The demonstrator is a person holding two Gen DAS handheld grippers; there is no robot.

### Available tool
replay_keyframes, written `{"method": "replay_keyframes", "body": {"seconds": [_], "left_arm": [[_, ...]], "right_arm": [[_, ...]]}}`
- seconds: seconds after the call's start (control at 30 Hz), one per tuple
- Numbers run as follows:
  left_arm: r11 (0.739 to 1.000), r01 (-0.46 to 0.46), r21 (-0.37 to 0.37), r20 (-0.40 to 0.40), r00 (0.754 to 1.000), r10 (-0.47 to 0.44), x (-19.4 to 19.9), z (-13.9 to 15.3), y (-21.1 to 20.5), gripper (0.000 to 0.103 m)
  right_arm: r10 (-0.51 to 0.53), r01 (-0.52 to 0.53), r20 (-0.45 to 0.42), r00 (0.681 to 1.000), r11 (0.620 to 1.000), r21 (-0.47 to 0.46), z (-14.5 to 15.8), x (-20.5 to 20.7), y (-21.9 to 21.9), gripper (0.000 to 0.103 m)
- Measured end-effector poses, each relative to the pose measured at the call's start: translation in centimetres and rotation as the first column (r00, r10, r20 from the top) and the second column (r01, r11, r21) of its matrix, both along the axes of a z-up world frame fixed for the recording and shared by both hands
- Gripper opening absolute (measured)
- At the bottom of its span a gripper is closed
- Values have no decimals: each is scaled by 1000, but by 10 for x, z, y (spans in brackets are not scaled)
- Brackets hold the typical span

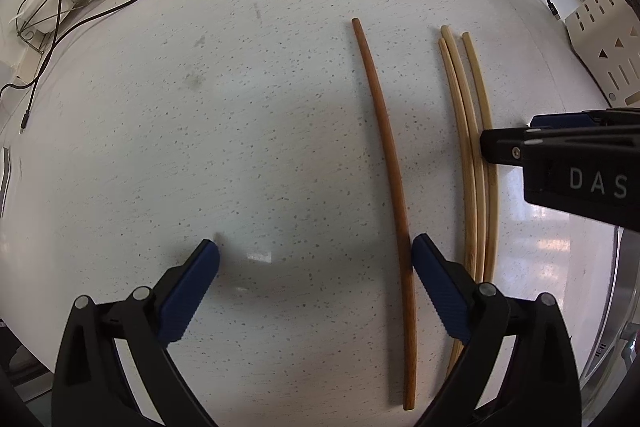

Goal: Organize utensils
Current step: 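Lower both open tools toward the remaining chopsticks on the counter, then close the right tool on a pale chopstick while the left tool closes on a dark chopstick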

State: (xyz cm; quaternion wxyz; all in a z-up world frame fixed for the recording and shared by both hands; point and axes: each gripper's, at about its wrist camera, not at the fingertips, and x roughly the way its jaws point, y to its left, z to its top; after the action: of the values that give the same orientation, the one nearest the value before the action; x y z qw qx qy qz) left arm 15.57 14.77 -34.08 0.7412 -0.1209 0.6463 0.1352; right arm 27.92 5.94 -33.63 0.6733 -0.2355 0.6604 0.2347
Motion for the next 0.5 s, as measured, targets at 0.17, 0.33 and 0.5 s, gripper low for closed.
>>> {"method": "replay_keyframes", "body": {"seconds": [0.17,0.33,0.5], "left_arm": [[1000,3,0,1,1000,-3,-1,1,3,96],[1000,7,-1,-1,1000,-7,-1,1,4,97],[1000,13,-4,-6,1000,-13,2,0,6,97]], "right_arm": [[15,-14,6,1000,1000,-17,-2,-5,3,49],[44,-44,4,999,999,-20,-1,-5,3,43],[156,-156,8,988,987,-22,0,-12,7,29]]}}
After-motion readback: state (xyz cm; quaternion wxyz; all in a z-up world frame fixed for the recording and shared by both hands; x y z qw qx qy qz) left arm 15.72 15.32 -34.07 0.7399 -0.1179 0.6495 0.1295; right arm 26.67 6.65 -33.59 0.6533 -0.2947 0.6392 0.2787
